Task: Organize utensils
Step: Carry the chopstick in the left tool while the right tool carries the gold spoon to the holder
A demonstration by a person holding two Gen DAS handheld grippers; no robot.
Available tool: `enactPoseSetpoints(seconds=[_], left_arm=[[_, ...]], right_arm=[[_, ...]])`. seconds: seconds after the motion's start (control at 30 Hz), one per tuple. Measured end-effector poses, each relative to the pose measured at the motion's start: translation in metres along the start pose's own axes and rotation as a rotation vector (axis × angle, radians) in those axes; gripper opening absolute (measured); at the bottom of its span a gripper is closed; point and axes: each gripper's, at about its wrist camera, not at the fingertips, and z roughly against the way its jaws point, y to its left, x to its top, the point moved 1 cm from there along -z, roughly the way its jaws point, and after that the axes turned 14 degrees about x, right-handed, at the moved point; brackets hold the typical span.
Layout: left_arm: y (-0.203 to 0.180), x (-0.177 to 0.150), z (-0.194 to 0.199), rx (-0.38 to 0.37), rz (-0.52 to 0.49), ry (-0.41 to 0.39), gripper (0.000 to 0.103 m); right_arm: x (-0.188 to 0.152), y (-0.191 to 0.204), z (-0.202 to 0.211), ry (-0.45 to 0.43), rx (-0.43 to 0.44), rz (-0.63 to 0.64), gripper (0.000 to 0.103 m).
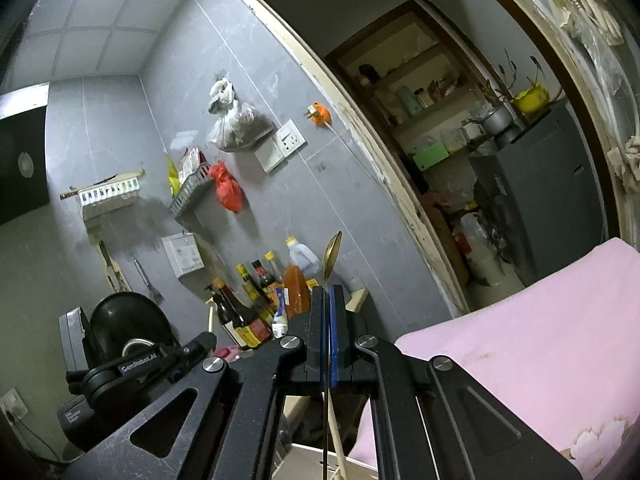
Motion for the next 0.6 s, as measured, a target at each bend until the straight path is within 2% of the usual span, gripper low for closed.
enactPoseSetpoints(seconds=[0.3,0.6], left_arm=[[-0.003,-0.018,0.0,0.06,-0.079,-0.109,0.005],[-0.003,-0.027,0.002,0.074,-0.156,-0.145,0.005]], right_arm=[[-0.02,-0.005,-0.003,0.023,0.012,0.01,0.002],[-0.034,-0.002,-0.005,0.074,0.022,0.045,0.002]])
